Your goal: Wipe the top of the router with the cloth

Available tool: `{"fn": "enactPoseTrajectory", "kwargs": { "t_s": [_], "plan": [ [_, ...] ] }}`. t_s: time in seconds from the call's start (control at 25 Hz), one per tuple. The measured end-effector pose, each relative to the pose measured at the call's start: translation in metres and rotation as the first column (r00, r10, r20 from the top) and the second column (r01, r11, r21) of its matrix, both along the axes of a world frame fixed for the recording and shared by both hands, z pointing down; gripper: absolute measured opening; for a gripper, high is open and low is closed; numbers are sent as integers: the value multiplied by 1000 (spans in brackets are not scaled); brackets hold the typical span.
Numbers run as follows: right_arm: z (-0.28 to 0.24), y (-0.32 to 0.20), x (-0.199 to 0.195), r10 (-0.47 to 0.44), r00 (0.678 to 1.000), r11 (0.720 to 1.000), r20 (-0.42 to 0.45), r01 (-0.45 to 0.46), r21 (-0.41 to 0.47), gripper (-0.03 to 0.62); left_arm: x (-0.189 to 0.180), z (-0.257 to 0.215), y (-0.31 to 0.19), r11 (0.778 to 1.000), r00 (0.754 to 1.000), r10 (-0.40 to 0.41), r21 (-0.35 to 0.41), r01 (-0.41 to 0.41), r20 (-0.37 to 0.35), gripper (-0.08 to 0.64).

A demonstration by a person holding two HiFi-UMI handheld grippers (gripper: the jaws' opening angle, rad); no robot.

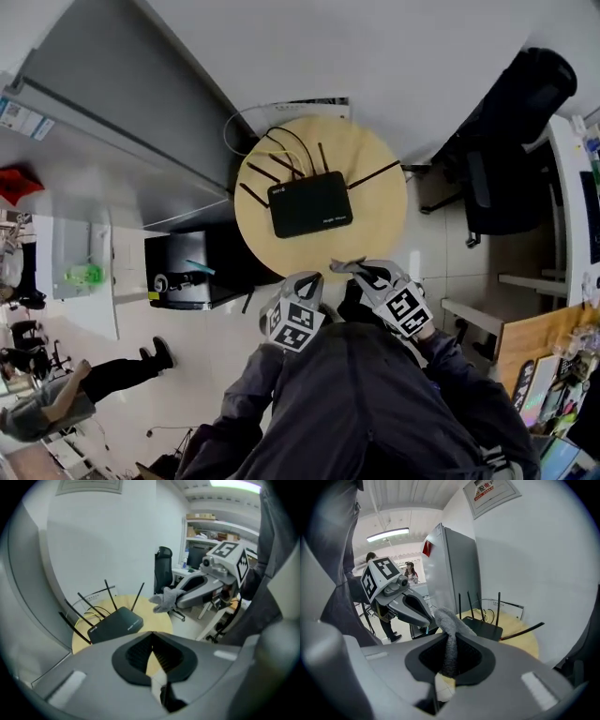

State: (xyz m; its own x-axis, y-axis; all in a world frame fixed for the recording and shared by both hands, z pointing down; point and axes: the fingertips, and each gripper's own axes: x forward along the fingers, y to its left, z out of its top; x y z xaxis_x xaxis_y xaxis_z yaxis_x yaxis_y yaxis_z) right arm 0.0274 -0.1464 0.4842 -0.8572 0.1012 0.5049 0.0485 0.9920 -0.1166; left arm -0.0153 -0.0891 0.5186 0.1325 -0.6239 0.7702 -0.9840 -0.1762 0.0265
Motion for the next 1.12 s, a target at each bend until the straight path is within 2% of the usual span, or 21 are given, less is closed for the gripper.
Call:
{"fn": "enactPoseTrajectory", "kwargs": {
  "t_s": [0.28, 0.48, 0.84, 1.12],
  "plan": [
    [16, -13, -36, -111, 994, 994, -25, 110, -23, 32, -31, 2, 1, 991, 991, -130, -29, 130, 19, 0],
    [21, -10, -63, -142, 989, 990, -41, 141, -27, 34, -54, 4, 8, 985, 985, -170, -29, 170, 11, 0],
    [49, -11, -144, -156, 979, 987, -134, 160, 22, 34, -119, 8, 24, 987, 987, -162, -4, 162, -5, 0],
    [81, -19, -216, -108, 968, 992, -226, 119, 33, 34, -164, 16, 37, 993, 992, -117, 12, 118, -43, 0]
  ]
}}
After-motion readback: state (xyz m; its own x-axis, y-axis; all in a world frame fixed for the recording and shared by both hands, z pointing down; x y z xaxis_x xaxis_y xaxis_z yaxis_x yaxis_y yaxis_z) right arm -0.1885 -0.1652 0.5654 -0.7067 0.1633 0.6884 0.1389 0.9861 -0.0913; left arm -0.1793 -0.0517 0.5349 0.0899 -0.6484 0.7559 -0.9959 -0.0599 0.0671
